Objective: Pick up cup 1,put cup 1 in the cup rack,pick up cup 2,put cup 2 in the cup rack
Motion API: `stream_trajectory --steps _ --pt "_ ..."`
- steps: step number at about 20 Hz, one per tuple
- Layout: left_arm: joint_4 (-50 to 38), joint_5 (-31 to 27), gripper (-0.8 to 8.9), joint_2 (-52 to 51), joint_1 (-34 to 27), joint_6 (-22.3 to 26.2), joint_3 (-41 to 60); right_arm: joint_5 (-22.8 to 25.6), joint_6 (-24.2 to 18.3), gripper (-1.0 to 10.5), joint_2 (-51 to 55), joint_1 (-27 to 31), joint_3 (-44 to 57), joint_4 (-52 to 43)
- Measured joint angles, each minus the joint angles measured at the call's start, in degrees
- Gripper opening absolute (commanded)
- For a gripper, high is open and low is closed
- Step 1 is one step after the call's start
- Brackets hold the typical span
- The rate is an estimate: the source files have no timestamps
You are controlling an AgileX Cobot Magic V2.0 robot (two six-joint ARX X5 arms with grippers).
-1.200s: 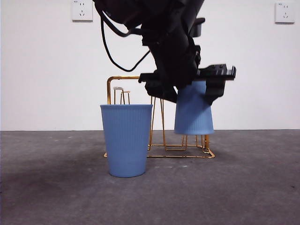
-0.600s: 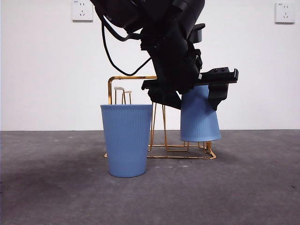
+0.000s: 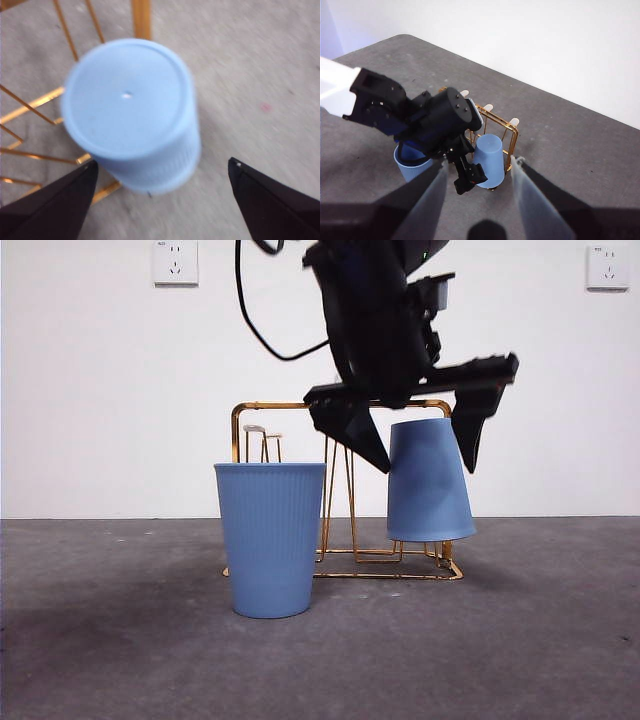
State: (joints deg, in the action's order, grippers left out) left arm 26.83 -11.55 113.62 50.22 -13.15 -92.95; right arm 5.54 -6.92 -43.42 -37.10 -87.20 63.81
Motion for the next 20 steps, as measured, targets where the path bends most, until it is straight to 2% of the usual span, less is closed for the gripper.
stream_trajectory --steps 6,12,15,20 --pt "15.1 6.2 4.41 0.0 0.3 0.0 -9.0 0.0 0.0 2.2 0.0 0.0 0.0 0.0" --pt "28.2 6.6 4.4 -0.5 0.3 0.3 -13.0 0.0 0.9 2.2 -0.7 0.0 0.0 0.1" --pt "28.8 1.9 4.4 -4.8 0.3 1.2 -13.0 -0.9 2.3 2.2 -4.4 0.0 0.0 0.9" --pt "30.3 -4.8 4.4 -20.3 -2.1 2.6 -13.2 -6.2 3.8 2.2 -15.3 0.0 0.0 -0.9"
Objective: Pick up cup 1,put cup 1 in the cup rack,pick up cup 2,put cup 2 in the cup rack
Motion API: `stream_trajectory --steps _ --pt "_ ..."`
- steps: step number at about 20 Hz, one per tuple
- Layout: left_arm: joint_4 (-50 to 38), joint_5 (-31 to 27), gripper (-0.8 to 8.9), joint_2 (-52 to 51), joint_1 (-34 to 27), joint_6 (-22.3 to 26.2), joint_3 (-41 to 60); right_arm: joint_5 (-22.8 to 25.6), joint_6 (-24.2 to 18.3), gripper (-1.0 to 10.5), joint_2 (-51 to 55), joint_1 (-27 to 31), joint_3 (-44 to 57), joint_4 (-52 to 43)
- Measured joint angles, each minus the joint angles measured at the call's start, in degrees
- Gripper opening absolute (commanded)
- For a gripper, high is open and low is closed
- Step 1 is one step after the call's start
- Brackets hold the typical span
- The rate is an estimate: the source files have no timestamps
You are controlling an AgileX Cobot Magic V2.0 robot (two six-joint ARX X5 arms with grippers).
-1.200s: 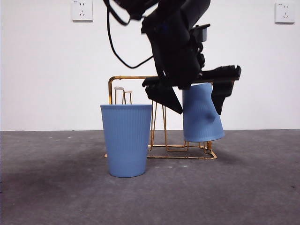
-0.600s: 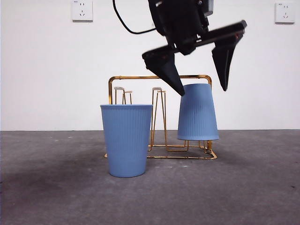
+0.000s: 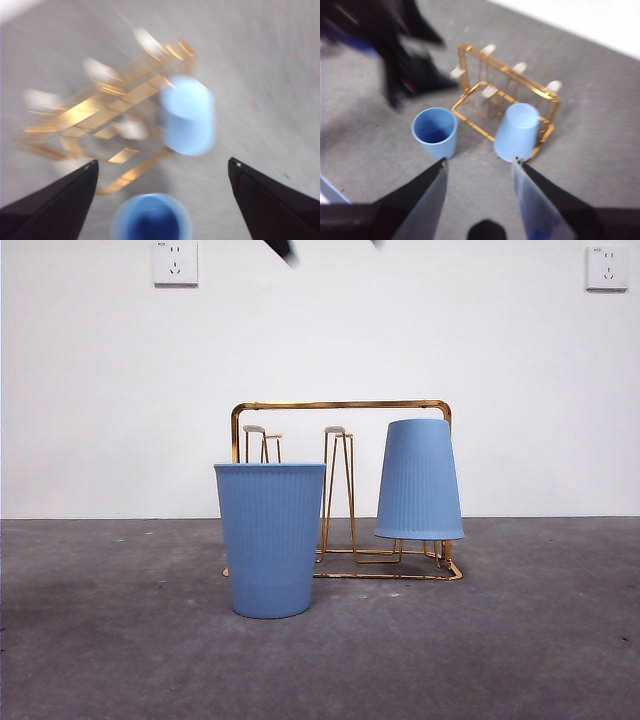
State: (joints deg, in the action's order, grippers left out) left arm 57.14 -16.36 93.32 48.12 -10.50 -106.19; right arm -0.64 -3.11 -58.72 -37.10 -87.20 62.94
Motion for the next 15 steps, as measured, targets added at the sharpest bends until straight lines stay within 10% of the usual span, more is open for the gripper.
stream_trajectory --steps 5,15 --pt "8.9 -3.6 4.4 -12.3 -7.5 2.0 0.0 -8.4 1.8 2.3 -12.9 0.0 0.0 -6.0" --pt "3.5 5.3 4.4 -37.0 -18.6 4.0 21.7 -10.2 4.0 4.2 -33.9 0.0 0.0 -9.7"
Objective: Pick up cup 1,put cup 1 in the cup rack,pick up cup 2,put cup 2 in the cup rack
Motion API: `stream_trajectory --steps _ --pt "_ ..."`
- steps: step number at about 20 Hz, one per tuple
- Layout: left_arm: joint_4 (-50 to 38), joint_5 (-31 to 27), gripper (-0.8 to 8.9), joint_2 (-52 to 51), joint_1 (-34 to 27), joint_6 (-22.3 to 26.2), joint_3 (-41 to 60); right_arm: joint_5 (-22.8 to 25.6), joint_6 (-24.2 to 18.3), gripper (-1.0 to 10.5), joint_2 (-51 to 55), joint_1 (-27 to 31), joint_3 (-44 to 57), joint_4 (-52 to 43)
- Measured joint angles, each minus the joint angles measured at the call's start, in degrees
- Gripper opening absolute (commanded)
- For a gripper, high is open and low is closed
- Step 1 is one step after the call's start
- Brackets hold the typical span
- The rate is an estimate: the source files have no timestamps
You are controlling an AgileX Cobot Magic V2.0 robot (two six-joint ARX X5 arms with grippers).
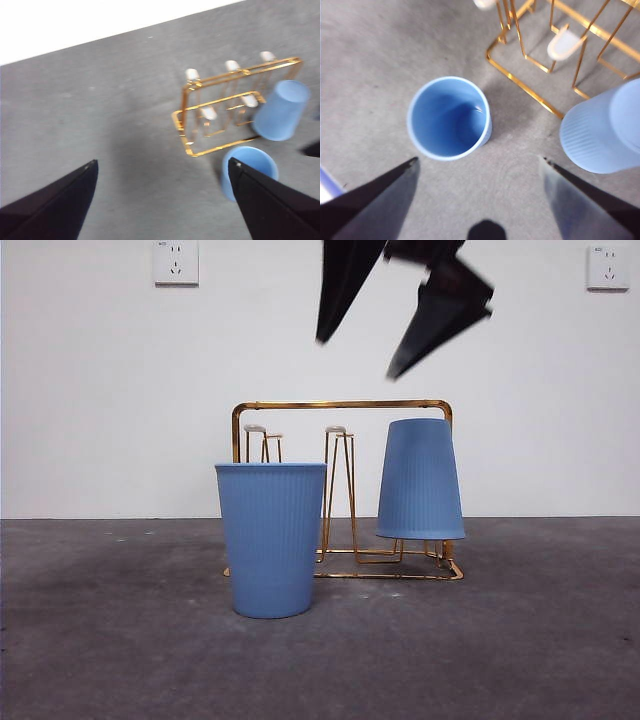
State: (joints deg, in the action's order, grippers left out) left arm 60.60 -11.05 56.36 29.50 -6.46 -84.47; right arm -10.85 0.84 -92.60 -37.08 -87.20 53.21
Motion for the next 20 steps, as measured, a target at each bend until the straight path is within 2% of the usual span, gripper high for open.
stream_trajectory --steps 4,9,12,16,20 --pt "-9.3 6.3 4.4 -11.6 -0.1 -4.5 16.7 -1.6 1.6 4.2 -4.2 0.0 0.0 -1.7" --pt "-15.3 12.0 4.4 -22.0 -0.1 -12.0 33.2 -2.6 3.8 4.2 -8.7 0.0 0.0 -3.8" --pt "-16.1 13.6 4.4 -24.3 -0.1 -14.5 35.3 -2.6 4.5 4.1 -11.9 0.0 0.0 -3.8" --pt "-18.2 14.3 4.4 -24.6 -0.1 -15.3 35.3 -2.6 5.8 4.0 -15.0 -0.5 0.0 -6.0" --pt "-20.0 16.2 4.4 -24.6 -0.1 -15.8 35.3 -2.6 7.3 1.1 -17.9 -1.2 0.0 -7.2"
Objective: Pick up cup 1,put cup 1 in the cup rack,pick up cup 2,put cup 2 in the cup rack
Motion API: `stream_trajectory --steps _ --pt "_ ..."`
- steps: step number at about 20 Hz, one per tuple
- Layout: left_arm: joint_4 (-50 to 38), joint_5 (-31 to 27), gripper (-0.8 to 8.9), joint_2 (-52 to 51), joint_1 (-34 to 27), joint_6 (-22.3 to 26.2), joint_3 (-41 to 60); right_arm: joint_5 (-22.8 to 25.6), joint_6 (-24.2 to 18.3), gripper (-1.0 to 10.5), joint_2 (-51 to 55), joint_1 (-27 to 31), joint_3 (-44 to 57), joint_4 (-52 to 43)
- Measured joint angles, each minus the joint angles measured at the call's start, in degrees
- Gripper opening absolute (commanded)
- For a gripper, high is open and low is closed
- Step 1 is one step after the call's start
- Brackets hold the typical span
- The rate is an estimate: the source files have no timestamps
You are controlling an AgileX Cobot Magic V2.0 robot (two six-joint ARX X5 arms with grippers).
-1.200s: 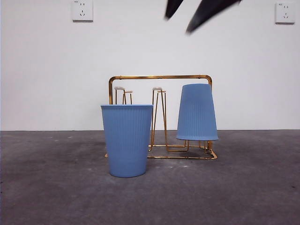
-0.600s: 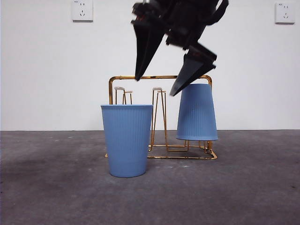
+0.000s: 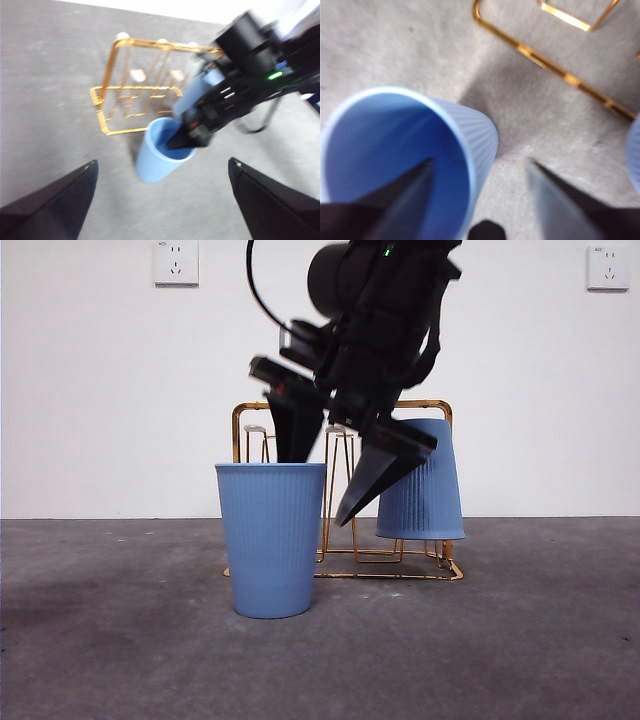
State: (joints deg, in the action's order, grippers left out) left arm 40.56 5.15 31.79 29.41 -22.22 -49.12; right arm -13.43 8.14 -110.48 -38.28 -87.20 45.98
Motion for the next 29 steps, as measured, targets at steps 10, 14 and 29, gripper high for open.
stream_trajectory --steps 10,14,29 --pt "-22.6 12.7 4.4 0.1 0.0 -8.3 0.0 0.1 -0.4 -0.2 10.0 -2.0 0.3 -5.4" --pt "-34.8 13.1 4.4 0.5 0.0 -12.3 0.0 0.1 0.1 -0.2 24.1 -2.5 0.2 -11.5" --pt "-81.1 21.2 5.07 15.4 1.1 -30.3 0.0 -8.7 4.6 -0.2 46.5 -2.8 -0.1 -40.2"
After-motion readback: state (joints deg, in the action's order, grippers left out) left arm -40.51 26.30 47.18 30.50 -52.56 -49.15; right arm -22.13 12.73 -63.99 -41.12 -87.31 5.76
